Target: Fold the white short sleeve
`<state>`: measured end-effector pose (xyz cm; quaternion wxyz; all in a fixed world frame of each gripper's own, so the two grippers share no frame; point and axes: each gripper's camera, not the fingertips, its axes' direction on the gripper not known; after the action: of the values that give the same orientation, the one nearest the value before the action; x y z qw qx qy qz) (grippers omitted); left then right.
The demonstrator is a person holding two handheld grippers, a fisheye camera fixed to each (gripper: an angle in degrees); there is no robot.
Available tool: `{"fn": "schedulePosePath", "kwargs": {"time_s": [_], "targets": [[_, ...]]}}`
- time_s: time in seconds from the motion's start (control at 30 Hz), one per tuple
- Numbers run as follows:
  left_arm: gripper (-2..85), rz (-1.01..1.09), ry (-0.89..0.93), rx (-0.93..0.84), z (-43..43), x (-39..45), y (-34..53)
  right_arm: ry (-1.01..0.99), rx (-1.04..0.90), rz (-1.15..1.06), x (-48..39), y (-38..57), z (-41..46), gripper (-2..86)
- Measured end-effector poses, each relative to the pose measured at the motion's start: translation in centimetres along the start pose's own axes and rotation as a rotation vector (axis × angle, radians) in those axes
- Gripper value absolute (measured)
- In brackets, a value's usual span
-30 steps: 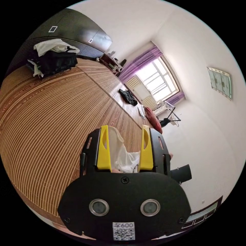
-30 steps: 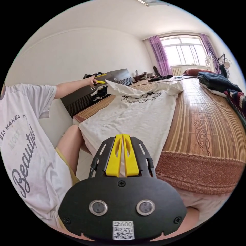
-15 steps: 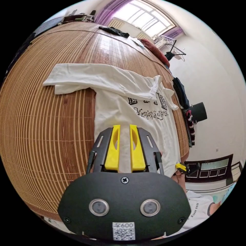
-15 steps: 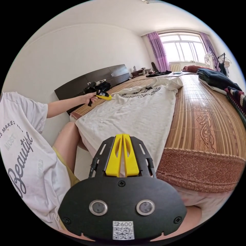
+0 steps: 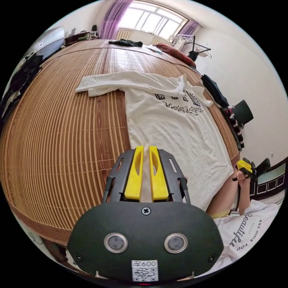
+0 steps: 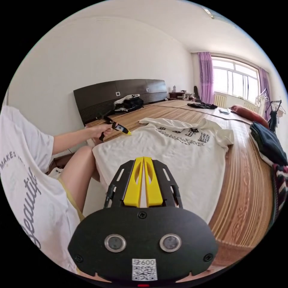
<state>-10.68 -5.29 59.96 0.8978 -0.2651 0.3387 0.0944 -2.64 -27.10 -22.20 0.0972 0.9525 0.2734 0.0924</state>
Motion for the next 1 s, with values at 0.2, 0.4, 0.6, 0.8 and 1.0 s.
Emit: {"fn": "schedulePosePath", "kwargs": {"time_s": [0.2, 0.4, 0.6, 0.8, 1.0], "targets": [[0.6, -0.050, 0.135, 0.093, 0.2, -4.4, 2.2, 0.096, -0.164, -0.163, -1.5, -13.5, 13.6, -0.8], [0.5, -0.098, 0.297, 0.124, 0.3, -9.0, 2.5, -0.032, -0.240, 0.064, -0.3, -24.8, 24.5, -0.8], [0.4, -0.175, 0.532, 0.114, 1.6, -14.5, 2.2, 0.083, -0.309, 0.154, 0.8, -33.3, 31.1, -0.8], [0.4, -0.058, 0.434, 0.025, 1.0, -13.8, -0.1, 0.162, -0.404, 0.077, -0.5, -38.4, 34.8, -0.8], [0.3, -0.017, 0.382, -0.004, 0.6, -14.1, -1.2, 0.127, -0.389, 0.124, -0.6, -42.0, 34.7, -0.9]]}}
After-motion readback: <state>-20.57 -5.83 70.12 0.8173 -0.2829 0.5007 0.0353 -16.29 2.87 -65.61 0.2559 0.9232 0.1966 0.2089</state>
